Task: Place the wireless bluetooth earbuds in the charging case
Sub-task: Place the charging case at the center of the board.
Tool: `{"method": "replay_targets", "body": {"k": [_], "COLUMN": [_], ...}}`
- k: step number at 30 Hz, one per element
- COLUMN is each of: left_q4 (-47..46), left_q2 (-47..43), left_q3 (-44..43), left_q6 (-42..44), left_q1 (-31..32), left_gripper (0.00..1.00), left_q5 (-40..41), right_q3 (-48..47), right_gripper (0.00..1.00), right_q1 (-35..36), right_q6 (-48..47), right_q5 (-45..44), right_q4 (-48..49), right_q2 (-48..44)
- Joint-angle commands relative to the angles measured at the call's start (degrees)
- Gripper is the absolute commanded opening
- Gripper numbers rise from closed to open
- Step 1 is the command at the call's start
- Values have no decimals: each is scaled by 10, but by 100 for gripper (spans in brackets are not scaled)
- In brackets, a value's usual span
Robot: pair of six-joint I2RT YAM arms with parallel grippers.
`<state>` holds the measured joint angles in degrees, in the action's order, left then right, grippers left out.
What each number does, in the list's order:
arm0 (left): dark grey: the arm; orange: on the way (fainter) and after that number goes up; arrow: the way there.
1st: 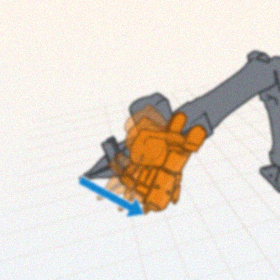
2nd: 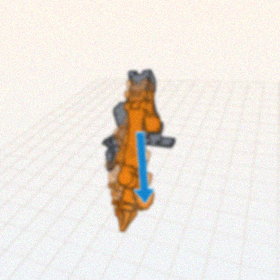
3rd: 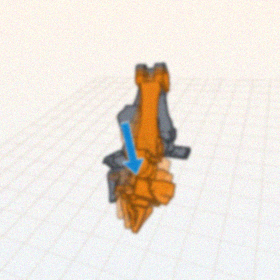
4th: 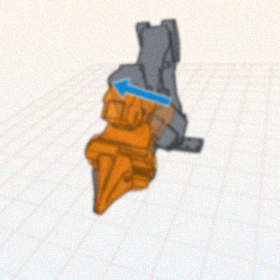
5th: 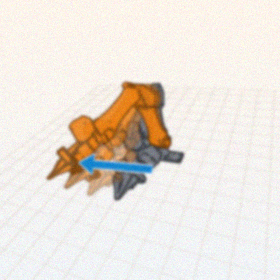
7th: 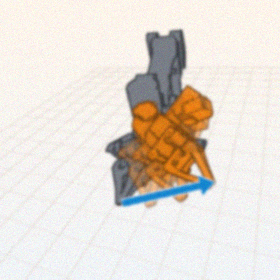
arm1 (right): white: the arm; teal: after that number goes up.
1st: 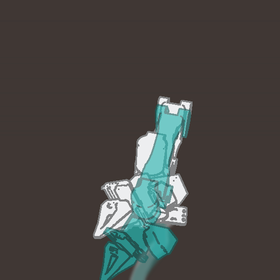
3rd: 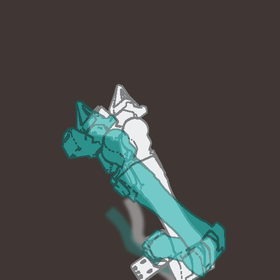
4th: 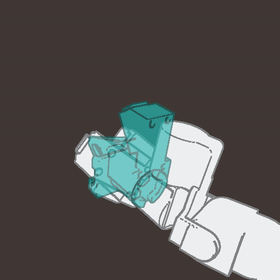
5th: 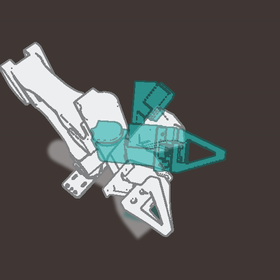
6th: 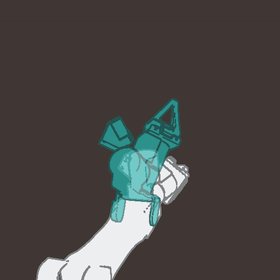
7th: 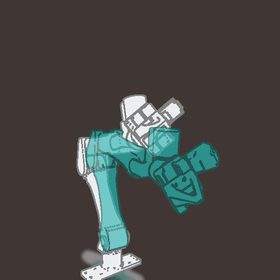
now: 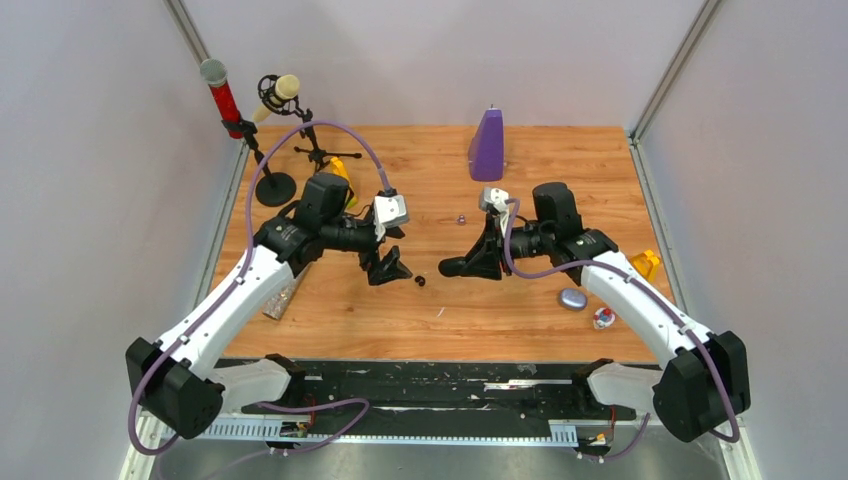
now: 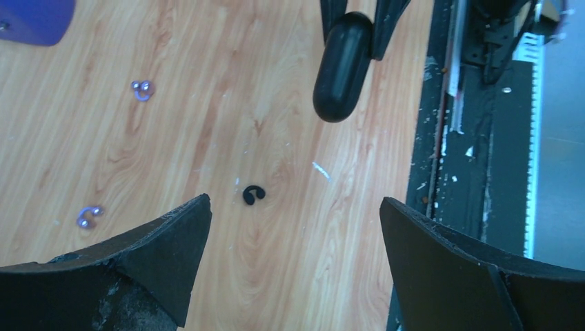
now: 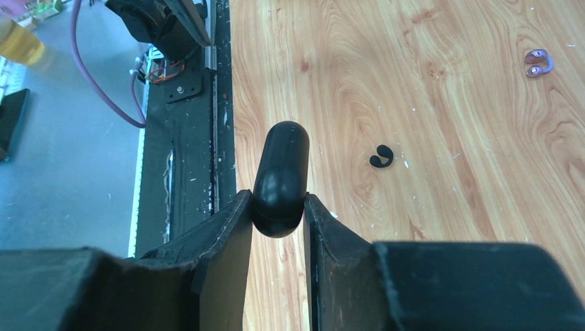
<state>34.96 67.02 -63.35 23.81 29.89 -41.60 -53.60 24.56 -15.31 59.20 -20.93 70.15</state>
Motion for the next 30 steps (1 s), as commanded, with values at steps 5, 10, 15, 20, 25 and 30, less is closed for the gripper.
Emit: {"method": "replay_targets", "body": {"k": [5,10,15,20,25,30], "left_q4": [12,21,40,90,116,122], "left_q2": [32,52,80,125,158,159], "left_q3": [-31,-34,-43,-86,-119,-124], "left_q6": [-12,-1,17,45,52,58], "left_q1": [-1,2,25,57,63,66], "left_gripper": [100,100,99,93,85,84], "left_q5": [-105,-128,-127,-127,-136,-141], "right_q3": [22,26,27,28,30,17], "right_gripper": [0,0,0,0,0,0], "right_q1": [1,4,6,8,8,8], "right_q6": [-43,-45,-46,-40,-34,-4], "right_q5": [3,-1,5,32,72,102], "right_q4": [48,55,55,53,46,46], "right_q2": [-21,-19,-19,-21,-23,-12]}}
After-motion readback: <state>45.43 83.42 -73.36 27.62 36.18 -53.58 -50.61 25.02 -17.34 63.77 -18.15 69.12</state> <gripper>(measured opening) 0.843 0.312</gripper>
